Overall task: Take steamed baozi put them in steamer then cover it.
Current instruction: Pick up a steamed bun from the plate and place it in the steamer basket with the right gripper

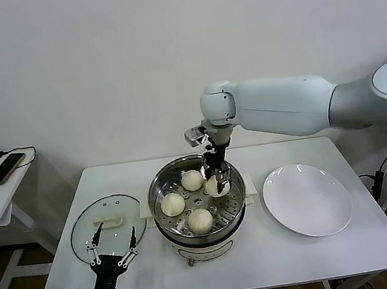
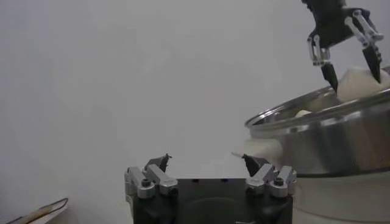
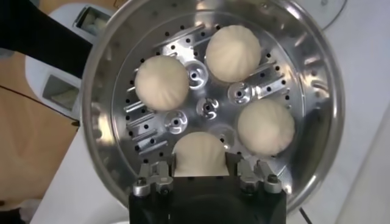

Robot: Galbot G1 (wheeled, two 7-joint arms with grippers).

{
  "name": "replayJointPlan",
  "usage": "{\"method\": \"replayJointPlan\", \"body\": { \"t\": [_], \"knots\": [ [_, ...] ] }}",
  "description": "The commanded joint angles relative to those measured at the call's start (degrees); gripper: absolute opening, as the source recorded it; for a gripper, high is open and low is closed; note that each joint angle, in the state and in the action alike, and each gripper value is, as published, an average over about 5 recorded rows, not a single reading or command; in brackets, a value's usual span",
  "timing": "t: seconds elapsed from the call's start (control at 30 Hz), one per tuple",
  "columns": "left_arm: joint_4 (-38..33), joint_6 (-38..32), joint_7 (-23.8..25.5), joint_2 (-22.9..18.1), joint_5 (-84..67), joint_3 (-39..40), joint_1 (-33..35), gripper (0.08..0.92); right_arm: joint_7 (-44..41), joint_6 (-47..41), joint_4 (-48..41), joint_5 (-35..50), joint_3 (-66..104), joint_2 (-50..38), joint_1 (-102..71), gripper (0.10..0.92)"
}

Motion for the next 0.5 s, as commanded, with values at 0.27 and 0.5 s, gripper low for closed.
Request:
{"method": "replayJointPlan", "body": {
  "t": [0.27, 0.5],
  "knots": [
    [0.23, -0.15, -0.04, -0.05, -0.05, -0.21, 0.0, 0.823, -0.75, -0.08, -0.62, -2.72, -0.59, 0.98, -2.37, 0.591],
    [0.26, -0.15, -0.12, -0.11, -0.03, -0.34, 0.03, 0.823, 0.01, 0.23, -0.55, -3.93, -0.2, 0.91, -2.92, 0.605]
  ]
}}
